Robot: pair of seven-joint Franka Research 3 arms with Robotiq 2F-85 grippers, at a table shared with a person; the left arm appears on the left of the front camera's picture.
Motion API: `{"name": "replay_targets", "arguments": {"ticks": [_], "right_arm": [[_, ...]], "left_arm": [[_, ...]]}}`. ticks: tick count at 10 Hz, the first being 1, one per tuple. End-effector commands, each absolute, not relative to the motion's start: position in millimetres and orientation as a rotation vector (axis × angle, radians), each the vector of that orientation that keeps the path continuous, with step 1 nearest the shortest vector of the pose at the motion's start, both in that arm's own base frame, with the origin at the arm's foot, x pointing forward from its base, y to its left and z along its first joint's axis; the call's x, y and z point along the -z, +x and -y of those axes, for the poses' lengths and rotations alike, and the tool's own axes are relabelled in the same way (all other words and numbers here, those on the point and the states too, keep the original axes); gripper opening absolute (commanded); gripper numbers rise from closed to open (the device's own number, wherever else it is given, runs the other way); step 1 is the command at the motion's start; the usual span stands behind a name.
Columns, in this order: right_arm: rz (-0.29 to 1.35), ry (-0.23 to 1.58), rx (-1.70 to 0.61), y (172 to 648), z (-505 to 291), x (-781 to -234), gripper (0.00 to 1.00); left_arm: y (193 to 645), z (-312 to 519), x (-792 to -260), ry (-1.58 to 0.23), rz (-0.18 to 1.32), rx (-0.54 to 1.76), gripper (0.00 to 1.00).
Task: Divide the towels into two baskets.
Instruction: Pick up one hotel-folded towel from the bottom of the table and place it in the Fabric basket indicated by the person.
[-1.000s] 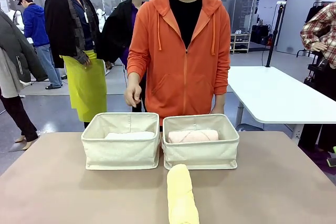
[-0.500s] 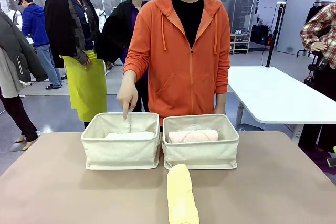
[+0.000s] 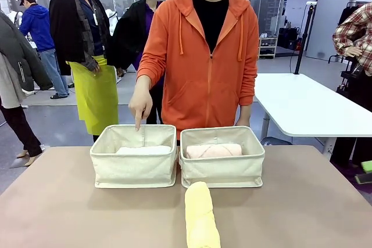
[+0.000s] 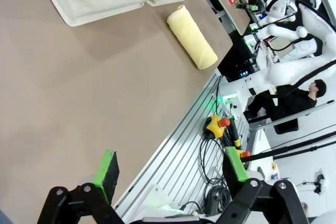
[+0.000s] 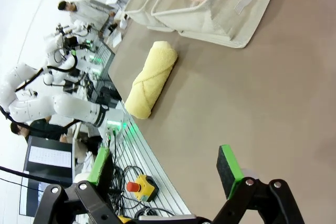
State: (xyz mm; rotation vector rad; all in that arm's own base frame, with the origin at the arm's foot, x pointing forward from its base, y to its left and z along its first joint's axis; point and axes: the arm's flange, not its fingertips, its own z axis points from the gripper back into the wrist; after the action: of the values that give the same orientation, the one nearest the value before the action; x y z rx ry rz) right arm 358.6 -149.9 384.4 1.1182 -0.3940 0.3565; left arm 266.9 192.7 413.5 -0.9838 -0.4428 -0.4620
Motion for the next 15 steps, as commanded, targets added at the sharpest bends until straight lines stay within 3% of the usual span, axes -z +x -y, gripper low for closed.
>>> {"name": "replay_targets", "arguments": {"ticks": [1,4,10,15], "right_arm": [[0.268,1.072,-0.384,377,65,-394,1.0],[0.127,0.953,-0.385,381,-47,-381,1.0],[0.185,0.797,-0.251,373,-182,-364,1.0],[0.173,0.688,-0.274,372,-237,-334,1.0]], "left_arm": [[265,-193,-418,-0.982,0.455,0.467,1.0],[265,-193,-418,-0.982,0.455,0.467,1.0],[265,-193,-418,-0.982,0.455,0.467,1.0],[265,-193,-418,-0.982,0.455,0.467,1.0]]}}
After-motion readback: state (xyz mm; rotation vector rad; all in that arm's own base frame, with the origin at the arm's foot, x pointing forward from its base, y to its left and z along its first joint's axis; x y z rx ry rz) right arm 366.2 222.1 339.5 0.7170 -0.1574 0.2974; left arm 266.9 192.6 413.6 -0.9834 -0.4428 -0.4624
